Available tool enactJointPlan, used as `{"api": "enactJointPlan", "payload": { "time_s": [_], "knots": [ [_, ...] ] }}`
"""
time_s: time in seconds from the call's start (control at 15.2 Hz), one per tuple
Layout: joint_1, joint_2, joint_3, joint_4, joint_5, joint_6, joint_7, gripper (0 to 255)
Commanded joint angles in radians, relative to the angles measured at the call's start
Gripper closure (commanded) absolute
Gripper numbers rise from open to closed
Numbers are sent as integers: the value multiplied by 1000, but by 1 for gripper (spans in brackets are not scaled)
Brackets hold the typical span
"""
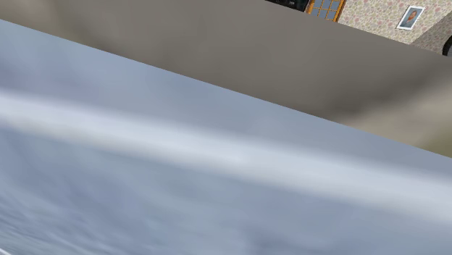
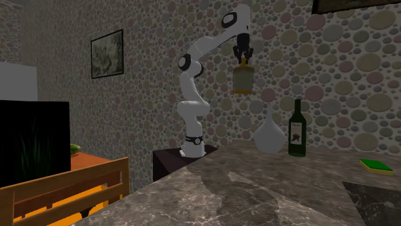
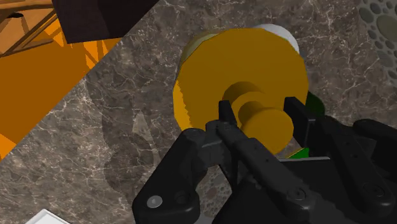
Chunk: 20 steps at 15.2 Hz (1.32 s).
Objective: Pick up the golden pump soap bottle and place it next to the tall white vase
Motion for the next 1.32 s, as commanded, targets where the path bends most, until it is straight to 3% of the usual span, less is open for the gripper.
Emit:
{"api": "enactJointPlan", "payload": {
  "time_s": [0.0, 0.46, 0.79, 1.06, 1.19, 1.25],
  "knots": [
    [6, 17, 49, 19, 17, 6, 61, 255],
    [24, 117, 232, 135, 44, 16, 278, 255],
    [38, 250, 404, 266, 4, 23, 462, 255],
    [83, 430, 587, 414, -120, 14, 652, 255],
    [162, 563, 681, 515, -243, -9, 769, 255],
    [227, 639, 716, 576, -319, -30, 829, 255]
  ]
}}
